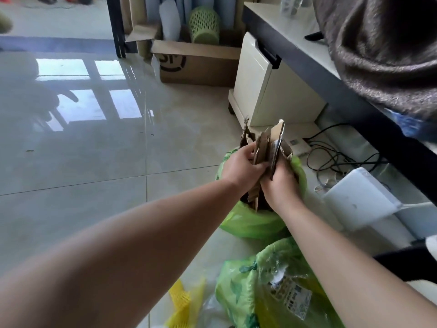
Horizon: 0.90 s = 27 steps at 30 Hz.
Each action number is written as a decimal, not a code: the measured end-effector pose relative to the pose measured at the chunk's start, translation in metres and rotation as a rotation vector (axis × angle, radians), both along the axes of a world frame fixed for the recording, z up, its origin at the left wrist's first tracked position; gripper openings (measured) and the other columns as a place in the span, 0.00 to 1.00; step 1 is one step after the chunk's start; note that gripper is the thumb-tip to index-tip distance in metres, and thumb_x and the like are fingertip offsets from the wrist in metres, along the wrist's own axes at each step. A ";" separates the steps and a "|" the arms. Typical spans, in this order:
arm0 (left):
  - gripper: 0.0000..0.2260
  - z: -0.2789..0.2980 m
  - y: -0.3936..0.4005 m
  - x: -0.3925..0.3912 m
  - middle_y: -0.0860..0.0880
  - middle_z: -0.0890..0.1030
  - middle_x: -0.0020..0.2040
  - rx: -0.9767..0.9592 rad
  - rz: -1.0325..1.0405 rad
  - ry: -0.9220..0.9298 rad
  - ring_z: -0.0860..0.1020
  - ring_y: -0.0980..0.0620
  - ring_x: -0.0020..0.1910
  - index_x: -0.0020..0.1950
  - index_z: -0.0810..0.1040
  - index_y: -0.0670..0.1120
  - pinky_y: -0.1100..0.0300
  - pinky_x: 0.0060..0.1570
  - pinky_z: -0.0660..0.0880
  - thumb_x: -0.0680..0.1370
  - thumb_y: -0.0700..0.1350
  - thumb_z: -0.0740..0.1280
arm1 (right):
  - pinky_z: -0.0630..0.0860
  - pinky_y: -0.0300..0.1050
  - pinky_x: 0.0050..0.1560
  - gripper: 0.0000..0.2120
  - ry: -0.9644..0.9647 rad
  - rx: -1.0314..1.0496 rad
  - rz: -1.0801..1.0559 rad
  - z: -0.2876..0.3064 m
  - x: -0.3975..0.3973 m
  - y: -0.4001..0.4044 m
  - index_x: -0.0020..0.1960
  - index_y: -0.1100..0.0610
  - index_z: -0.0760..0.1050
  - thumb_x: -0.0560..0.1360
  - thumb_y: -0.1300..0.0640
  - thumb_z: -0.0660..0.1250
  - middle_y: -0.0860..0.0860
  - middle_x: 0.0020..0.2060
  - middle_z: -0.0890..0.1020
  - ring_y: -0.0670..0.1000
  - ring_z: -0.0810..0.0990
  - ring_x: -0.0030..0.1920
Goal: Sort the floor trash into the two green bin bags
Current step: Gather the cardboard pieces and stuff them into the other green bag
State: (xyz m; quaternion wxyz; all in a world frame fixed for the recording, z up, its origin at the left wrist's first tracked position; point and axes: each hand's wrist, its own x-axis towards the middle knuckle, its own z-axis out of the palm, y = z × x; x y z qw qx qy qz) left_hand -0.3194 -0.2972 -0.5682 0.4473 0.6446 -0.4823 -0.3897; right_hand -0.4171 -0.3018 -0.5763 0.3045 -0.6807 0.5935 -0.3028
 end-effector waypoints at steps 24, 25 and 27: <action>0.20 -0.049 -0.017 -0.010 0.50 0.81 0.59 0.077 -0.050 -0.039 0.80 0.53 0.56 0.64 0.77 0.49 0.52 0.58 0.77 0.72 0.44 0.73 | 0.70 0.47 0.45 0.13 0.196 0.166 -0.158 -0.029 -0.019 -0.003 0.61 0.56 0.69 0.77 0.57 0.58 0.61 0.51 0.81 0.64 0.78 0.52; 0.20 -0.048 -0.017 -0.009 0.50 0.81 0.59 0.080 -0.063 -0.066 0.80 0.52 0.56 0.63 0.78 0.49 0.52 0.58 0.76 0.72 0.44 0.73 | 0.70 0.47 0.45 0.13 0.207 0.175 -0.163 -0.031 -0.019 -0.004 0.61 0.56 0.70 0.77 0.57 0.59 0.61 0.51 0.81 0.64 0.78 0.52; 0.20 -0.045 -0.014 -0.005 0.49 0.81 0.59 0.085 -0.092 -0.078 0.80 0.51 0.57 0.63 0.78 0.49 0.52 0.58 0.77 0.72 0.44 0.73 | 0.70 0.46 0.45 0.13 0.232 0.184 -0.156 -0.030 -0.020 -0.004 0.61 0.55 0.71 0.77 0.56 0.59 0.59 0.51 0.81 0.63 0.78 0.51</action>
